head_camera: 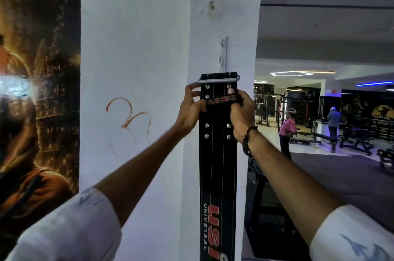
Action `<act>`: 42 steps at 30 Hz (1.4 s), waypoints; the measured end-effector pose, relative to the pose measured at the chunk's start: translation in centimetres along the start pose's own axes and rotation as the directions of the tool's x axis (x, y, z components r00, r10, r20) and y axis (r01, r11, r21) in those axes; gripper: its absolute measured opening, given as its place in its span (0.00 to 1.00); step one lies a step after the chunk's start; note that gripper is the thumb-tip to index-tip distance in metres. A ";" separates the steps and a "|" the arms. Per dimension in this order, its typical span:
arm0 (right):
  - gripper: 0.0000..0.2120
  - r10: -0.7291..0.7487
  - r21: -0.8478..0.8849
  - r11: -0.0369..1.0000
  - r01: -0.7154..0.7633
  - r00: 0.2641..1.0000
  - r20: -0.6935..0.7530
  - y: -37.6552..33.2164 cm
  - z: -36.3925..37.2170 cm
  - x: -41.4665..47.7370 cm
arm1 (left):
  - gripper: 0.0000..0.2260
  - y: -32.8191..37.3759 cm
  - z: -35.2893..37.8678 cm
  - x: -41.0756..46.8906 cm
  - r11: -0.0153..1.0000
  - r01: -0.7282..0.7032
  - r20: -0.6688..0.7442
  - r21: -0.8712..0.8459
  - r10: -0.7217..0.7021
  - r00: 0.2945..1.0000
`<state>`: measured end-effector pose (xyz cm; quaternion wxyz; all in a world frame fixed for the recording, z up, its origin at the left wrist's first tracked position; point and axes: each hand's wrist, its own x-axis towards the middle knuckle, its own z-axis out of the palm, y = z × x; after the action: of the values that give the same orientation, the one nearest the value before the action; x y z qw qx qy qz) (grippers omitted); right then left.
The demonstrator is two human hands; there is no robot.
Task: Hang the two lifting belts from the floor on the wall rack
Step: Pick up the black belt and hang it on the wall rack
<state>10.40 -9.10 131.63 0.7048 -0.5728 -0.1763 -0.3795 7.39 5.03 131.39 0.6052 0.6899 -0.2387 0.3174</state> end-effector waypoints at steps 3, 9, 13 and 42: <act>0.13 0.068 0.020 0.997 -0.068 0.998 -0.004 0.2 -0.8 -0.1 | 0.22 -0.2 -0.5 0.6 0.999 0.022 0.082 -0.033 -0.019 0.996; 0.10 0.088 0.051 0.994 -0.093 0.992 0.092 1.4 -0.7 -1.8 | 0.17 -2.0 1.2 1.4 0.992 -0.063 -0.037 -0.109 0.059 0.998; 0.15 0.066 -0.105 0.994 -0.037 0.957 0.281 1.9 -2.4 -2.0 | 0.17 -3.7 1.0 2.0 0.998 -0.011 -0.049 -0.066 0.008 0.999; 0.13 -0.098 -0.478 0.853 0.208 0.964 0.246 8.7 -1.2 6.7 | 0.11 -9.7 3.6 6.7 0.941 0.017 -0.253 0.339 0.074 0.965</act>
<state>20.91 -11.99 130.00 0.4770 -0.7568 -0.1918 -0.4037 19.48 3.37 129.39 0.4992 0.7320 -0.1085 0.4508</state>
